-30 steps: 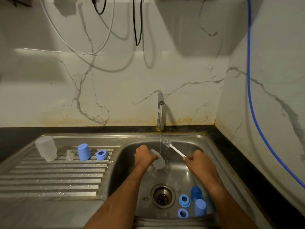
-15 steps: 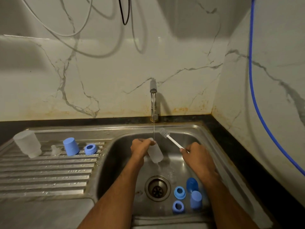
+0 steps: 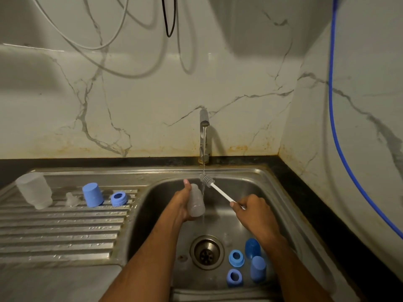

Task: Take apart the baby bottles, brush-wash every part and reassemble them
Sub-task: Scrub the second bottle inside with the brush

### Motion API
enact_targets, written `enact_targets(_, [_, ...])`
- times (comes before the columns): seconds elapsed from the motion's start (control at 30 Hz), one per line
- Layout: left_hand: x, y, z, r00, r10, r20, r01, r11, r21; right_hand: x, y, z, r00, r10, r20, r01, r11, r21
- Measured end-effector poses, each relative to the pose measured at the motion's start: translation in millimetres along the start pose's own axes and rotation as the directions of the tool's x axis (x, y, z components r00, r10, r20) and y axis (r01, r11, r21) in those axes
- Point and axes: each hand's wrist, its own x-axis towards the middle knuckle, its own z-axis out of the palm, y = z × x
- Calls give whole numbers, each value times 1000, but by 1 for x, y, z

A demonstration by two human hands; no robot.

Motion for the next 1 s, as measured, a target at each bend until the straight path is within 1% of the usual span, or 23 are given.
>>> enact_targets(0.07, [-4,3,-5,995,-78,61,82,995,-55,0,0,0,1000,0,2,0,1000,-6])
enact_targets(0.1, [-6,5,-8,990,-99,100,105,993,-55,-1,0,0,1000,2,4,-2,1000,-8])
enact_targets(0.17, [-10,8,-11,988,-96,121,98,995,-12,-1,-1,0,1000,2,1,-2,1000,-15])
enact_targets(0.23, [-4,9,-13,995,-69,71,68,998,19,-1,-1,-1,1000,10,-5,-10,1000,-23])
enact_targets(0.3, [-1,11,-14,1000,-4,-5,5,998,61,1,0,-1,1000,15,-8,-16,999,-38])
enact_targets(0.37, [4,14,-16,994,81,-75,-77,995,60,2,2,-2,1000,21,-15,-22,998,-66])
enact_targets(0.43, [9,16,-20,975,170,-140,-174,984,-20,2,2,-3,999,29,-15,-30,994,-104])
enact_targets(0.5, [12,17,-24,959,212,-188,-237,964,-121,2,3,-5,999,35,16,-33,992,-120])
enact_targets(0.6, [17,18,-26,923,267,-276,-324,928,-186,0,4,-3,997,39,68,-34,997,-67])
enact_targets(0.73, [14,18,-25,893,279,-352,-378,890,-253,-2,4,1,993,30,117,-26,999,-32])
enact_targets(0.8, [11,18,-24,893,267,-363,-377,884,-278,-2,6,3,991,21,131,-19,1000,-19])
enact_targets(0.9, [11,20,-24,895,258,-364,-392,845,-364,-1,7,2,993,8,118,-10,1000,17])
enact_targets(0.93, [11,21,-25,894,257,-367,-396,838,-376,0,7,2,993,4,114,-7,1000,23])
enact_targets(1.0, [13,21,-27,885,252,-391,-394,852,-344,0,6,0,994,10,107,-13,999,29])
